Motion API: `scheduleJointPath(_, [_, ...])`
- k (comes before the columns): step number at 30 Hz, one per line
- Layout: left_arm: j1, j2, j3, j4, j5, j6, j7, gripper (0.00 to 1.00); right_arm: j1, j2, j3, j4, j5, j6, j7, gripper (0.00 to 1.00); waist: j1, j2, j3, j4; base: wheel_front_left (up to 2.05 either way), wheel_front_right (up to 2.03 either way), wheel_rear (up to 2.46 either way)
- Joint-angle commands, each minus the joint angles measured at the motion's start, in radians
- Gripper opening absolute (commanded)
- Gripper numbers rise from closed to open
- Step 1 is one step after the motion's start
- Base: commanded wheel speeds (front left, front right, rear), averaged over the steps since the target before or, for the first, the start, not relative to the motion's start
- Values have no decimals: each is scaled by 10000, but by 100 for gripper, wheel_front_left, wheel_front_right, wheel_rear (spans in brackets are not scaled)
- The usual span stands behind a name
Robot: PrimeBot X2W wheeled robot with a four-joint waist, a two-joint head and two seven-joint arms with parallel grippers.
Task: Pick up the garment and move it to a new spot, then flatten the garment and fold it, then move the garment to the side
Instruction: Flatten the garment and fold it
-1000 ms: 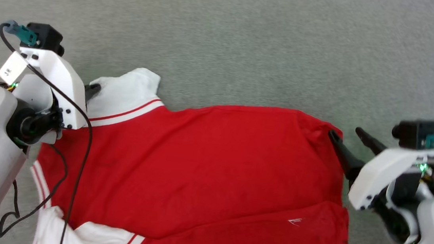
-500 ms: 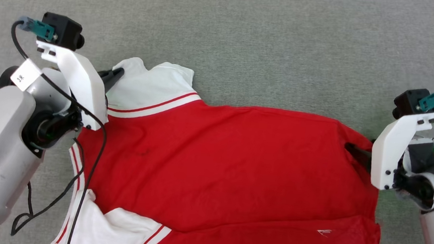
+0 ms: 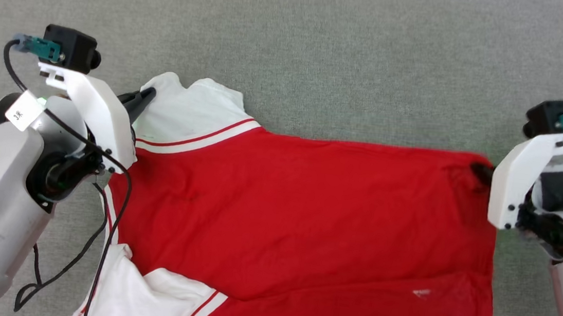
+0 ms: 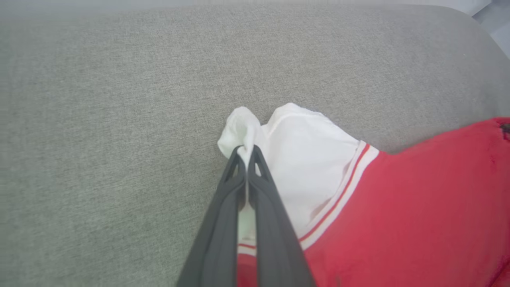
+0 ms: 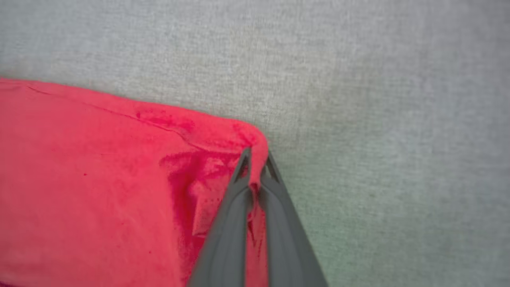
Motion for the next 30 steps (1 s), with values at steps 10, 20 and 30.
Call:
scheduleJointPath(10, [1757, 246, 187, -716, -145, 470, -917, 0, 1568, 42, -526, -1378, -297, -13, -892, 0, -1, 0, -1155, 195, 0, 0, 0])
scheduleJointPath(20, [4451, 532, -89, -1944, -642, 1177, -1032, 0, 3881, 615, -1190, -1783, -192, -12, -1040, 0, -1, 0, -1895, 375, 0, 0, 0])
scheduleJointPath(30, [6594, 325, -173, -2274, -1431, 1733, -1340, 0, 5266, 1012, -1780, -1415, -189, -12, -1630, 0, -1, 0, -2392, 394, 0, 0, 0])
